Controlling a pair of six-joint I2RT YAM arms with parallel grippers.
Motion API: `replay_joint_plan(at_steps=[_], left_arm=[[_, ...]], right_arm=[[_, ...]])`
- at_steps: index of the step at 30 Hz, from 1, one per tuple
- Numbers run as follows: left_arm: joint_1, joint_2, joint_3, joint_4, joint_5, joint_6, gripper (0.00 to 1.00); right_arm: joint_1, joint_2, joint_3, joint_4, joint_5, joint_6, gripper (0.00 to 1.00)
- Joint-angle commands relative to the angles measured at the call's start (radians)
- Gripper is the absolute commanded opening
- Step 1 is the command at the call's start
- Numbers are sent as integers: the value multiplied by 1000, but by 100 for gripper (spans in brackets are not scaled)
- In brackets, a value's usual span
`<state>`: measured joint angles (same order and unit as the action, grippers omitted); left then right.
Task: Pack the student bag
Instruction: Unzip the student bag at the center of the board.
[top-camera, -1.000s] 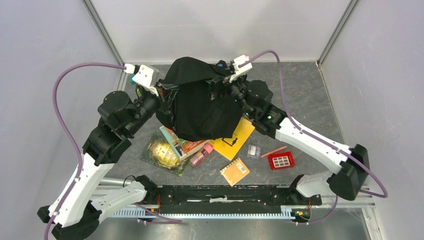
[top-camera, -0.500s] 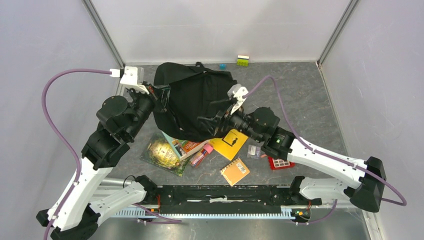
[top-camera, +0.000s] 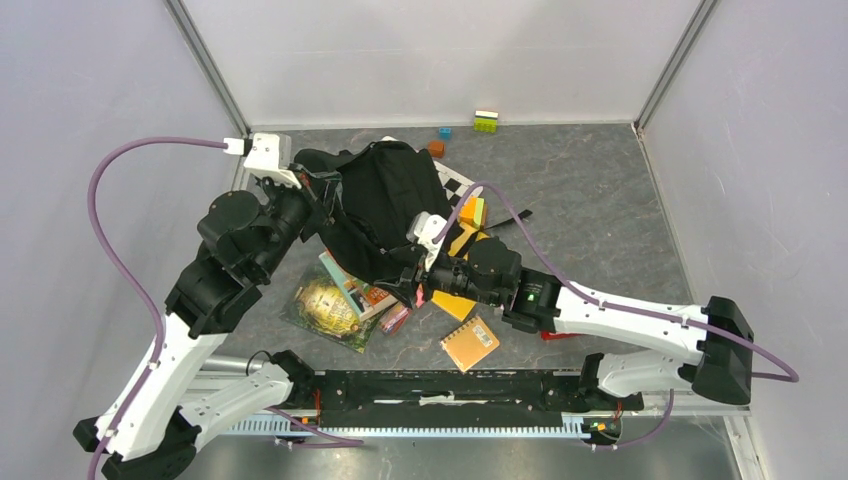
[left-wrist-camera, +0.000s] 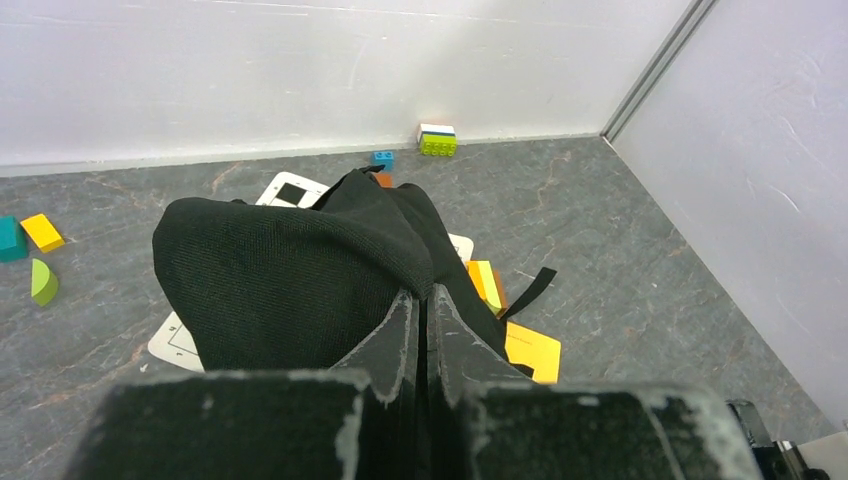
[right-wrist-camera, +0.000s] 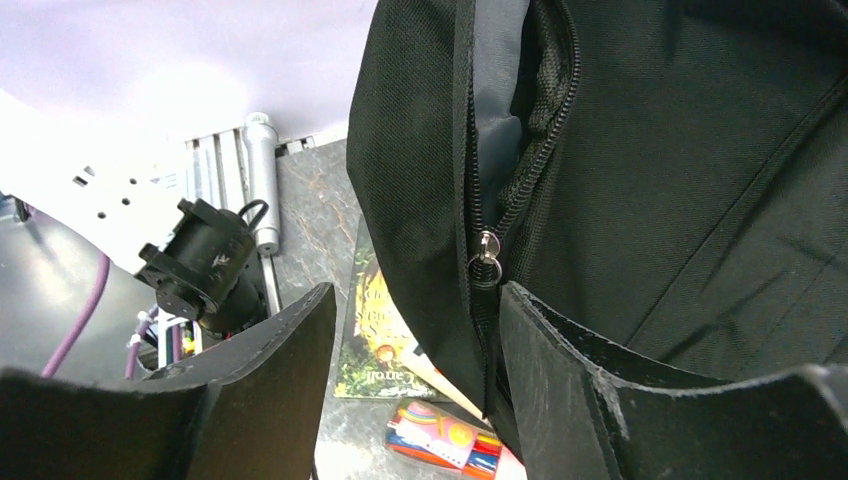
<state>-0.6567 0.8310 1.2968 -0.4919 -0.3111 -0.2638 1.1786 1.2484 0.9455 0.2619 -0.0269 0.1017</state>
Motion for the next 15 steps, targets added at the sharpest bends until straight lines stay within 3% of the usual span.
replay_joint_plan(at_steps=[1, 5, 15], left_arm=[[-1, -24, -2, 92, 39, 82, 2], [-1, -37, -18, 83, 39, 97, 2], [-1, -64, -39, 75, 39, 83, 2]], right_arm=[[-29, -55, 48, -65, -24, -64, 66], [-103, -91, 49, -100, -110, -56, 67], [-264, -87, 60, -122, -398, -62, 56]])
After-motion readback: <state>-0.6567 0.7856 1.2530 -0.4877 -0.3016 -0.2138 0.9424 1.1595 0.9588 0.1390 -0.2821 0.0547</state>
